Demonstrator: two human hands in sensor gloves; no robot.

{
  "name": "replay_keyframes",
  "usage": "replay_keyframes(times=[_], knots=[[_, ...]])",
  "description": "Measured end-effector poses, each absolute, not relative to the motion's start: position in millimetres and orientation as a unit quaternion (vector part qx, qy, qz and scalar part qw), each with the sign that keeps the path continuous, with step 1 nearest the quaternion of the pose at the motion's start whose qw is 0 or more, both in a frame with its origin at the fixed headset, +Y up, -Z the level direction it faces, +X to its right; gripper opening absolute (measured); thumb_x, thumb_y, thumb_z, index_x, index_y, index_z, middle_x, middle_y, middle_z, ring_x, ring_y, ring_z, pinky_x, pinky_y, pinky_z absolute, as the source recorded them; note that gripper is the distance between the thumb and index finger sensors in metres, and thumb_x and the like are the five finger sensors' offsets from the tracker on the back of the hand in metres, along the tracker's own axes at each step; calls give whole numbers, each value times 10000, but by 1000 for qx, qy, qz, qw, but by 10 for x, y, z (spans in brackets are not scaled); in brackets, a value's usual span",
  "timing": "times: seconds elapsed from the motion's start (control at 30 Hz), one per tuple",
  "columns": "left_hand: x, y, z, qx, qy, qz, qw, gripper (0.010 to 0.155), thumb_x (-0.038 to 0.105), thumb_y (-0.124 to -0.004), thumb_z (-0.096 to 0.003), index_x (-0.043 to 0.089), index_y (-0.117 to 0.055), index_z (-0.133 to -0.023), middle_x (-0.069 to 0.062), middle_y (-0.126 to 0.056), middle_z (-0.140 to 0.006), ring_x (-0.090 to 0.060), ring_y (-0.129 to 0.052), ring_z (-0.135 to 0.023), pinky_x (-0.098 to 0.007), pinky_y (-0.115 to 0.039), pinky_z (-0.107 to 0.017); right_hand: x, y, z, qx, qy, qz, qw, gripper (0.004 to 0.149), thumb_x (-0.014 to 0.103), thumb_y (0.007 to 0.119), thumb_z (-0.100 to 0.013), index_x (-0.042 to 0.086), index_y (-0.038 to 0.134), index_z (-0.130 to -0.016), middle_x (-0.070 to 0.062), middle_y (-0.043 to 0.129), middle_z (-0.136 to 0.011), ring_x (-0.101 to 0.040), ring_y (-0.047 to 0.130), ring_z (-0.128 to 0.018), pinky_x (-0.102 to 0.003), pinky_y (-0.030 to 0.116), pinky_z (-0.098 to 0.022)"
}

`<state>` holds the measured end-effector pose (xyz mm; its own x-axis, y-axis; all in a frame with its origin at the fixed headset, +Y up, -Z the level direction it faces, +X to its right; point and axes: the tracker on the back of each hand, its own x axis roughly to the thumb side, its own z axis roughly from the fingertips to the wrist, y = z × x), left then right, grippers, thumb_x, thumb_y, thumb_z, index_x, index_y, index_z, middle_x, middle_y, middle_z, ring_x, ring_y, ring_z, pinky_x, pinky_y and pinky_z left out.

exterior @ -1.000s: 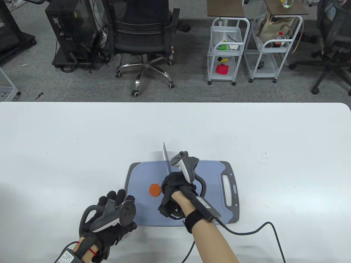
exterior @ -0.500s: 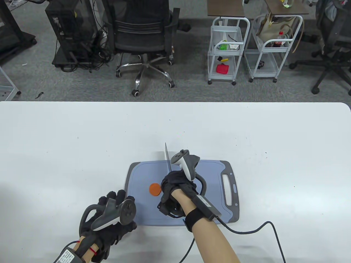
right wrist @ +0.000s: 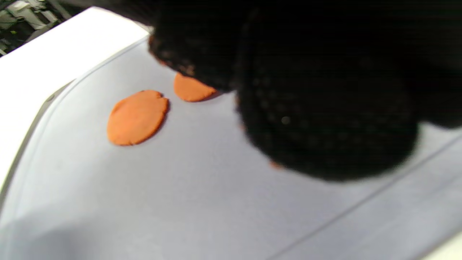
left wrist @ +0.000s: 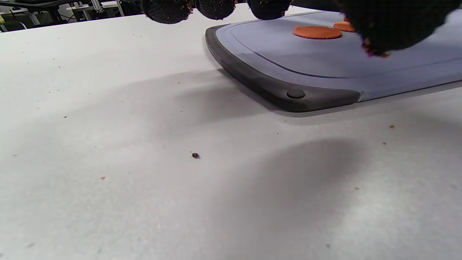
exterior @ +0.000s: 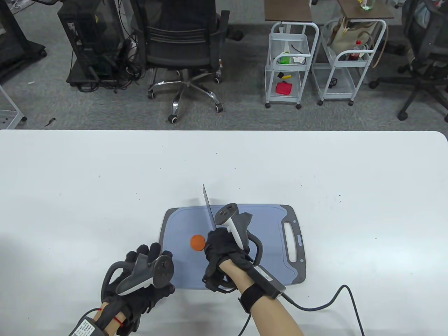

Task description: Chop plasticine discs into granules with repetitive downward strikes

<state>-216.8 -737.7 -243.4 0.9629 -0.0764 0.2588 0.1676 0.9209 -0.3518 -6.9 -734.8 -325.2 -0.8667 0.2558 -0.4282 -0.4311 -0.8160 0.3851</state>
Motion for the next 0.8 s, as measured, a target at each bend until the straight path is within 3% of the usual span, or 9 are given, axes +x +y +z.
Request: replay_keyframes(times=[0.27, 0.43, 0.6, 0.7, 0.8], knots=[[-2155, -7382, -2425, -191, -122, -63, 972, 906, 655, -640, -318, 270, -414, -1106, -180, -360, -1233, -532, -479, -1090, -681, -422, -753, -78, -7516, -3321, -193, 238, 931, 198, 563, 525, 693, -519, 45, 717, -812, 17, 966, -410, -180, 1129, -75, -463, 962, -151], [-2167, -7366, -2419, -187, -123, -60, 973, 904, 655, -640, -318, 271, -419, -1106, -179, -362, -1233, -531, -481, -1090, -681, -422, -753, -150, -7364, -3499, -162, 255, 946, 116, 557, 526, 693, -516, 57, 736, -815, 16, 976, -413, -188, 1133, -82, -463, 962, -157], [-2174, -7364, -2425, -187, -121, -58, 973, 906, 655, -640, -317, 269, -418, -1107, -179, -363, -1233, -533, -480, -1089, -682, -422, -753, -126, -7214, -3321, -139, 227, 957, 115, 551, 518, 692, -528, 54, 754, -820, -1, 983, -417, -196, 1126, -79, -464, 955, -152], [-2169, -7367, -2409, -185, -124, -66, 973, 906, 656, -640, -318, 269, -416, -1107, -179, -361, -1233, -534, -479, -1090, -682, -421, -753, -100, -7391, -3218, -152, 265, 942, 142, 553, 515, 690, -528, 51, 746, -823, -3, 981, -422, -196, 1128, -83, -465, 956, -154], [-2166, -7367, -2405, -183, -125, -66, 973, 905, 656, -640, -318, 270, -419, -1106, -179, -364, -1233, -533, -481, -1089, -682, -422, -753, -83, -7492, -3257, -157, 253, 940, 164, 563, 530, 689, -514, 51, 723, -809, 21, 971, -402, -186, 1129, -72, -464, 961, -151]])
